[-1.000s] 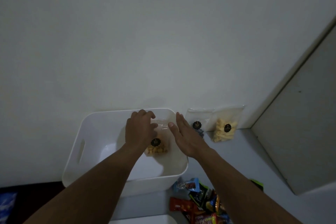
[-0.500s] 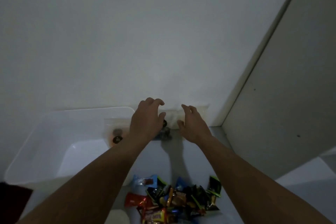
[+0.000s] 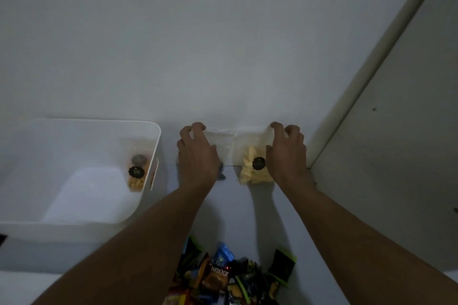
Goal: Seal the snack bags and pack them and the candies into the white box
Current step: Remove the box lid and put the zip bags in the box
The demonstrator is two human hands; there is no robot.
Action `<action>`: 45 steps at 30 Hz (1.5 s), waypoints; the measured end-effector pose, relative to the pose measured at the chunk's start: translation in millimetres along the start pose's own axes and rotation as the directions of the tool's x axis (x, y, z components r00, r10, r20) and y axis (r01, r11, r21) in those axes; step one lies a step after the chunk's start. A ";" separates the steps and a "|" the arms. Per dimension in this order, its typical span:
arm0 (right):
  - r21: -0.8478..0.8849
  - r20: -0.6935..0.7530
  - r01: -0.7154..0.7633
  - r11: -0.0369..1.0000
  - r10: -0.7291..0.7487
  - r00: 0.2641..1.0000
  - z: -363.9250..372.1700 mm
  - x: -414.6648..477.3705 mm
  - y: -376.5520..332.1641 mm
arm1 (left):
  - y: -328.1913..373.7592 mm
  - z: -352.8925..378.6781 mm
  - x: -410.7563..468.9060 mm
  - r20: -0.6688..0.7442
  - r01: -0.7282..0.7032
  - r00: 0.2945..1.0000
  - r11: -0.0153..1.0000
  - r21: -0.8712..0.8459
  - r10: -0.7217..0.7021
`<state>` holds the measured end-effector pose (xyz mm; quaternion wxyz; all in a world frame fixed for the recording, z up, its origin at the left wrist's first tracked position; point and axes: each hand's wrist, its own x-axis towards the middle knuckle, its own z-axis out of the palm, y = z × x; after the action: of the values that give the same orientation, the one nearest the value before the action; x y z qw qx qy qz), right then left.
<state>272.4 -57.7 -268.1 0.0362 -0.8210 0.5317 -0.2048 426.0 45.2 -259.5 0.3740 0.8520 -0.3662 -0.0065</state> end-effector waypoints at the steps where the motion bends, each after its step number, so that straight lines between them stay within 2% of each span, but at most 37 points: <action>1: -0.019 -0.018 -0.001 1.000 0.001 1.000 1.4 1.0 1.0 | -0.3 3.0 1.4 -0.009 -0.001 1.000 1.000 0.011 0.001; 5: -0.070 -0.059 -0.003 0.998 -0.001 0.998 0.4 4.6 4.2 | -2.8 10.3 9.1 -0.045 0.105 0.993 0.994 -0.008 -0.105; 10: -0.076 -0.109 0.083 0.994 -0.091 0.990 1.9 7.3 6.2 | -9.5 9.5 18.1 -0.068 0.285 0.952 0.948 -0.141 -0.297; 18: -0.123 -0.100 0.103 0.987 -0.115 0.988 -0.2 11.5 5.3 | -20.5 18.9 22.3 0.000 0.380 0.919 0.883 -0.274 -0.395; 32: -0.094 -0.028 0.180 0.979 -0.183 0.983 -4.7 10.8 9.3 | -27.0 27.7 34.3 -0.055 0.446 0.872 0.836 -0.318 -0.486; 38: -0.069 -0.011 0.186 0.980 -0.187 0.982 -7.0 10.0 6.5 | -27.9 29.8 30.2 -0.093 0.360 0.915 0.900 -0.247 -0.392; 41: -0.070 0.010 0.187 0.980 -0.187 0.982 -8.1 9.5 5.9 | -20.1 31.5 25.2 -0.160 0.211 0.958 0.961 -0.178 -0.240; 45: -0.048 0.006 0.181 0.982 -0.180 0.984 -8.9 7.7 5.4 | -7.8 24.5 22.3 -0.179 -0.002 0.984 0.998 -0.066 -0.010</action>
<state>267.1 -65.5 -259.2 -0.0021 -0.8666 0.4599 -0.1935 440.1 19.3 -276.2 0.4333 0.8371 -0.3289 0.0575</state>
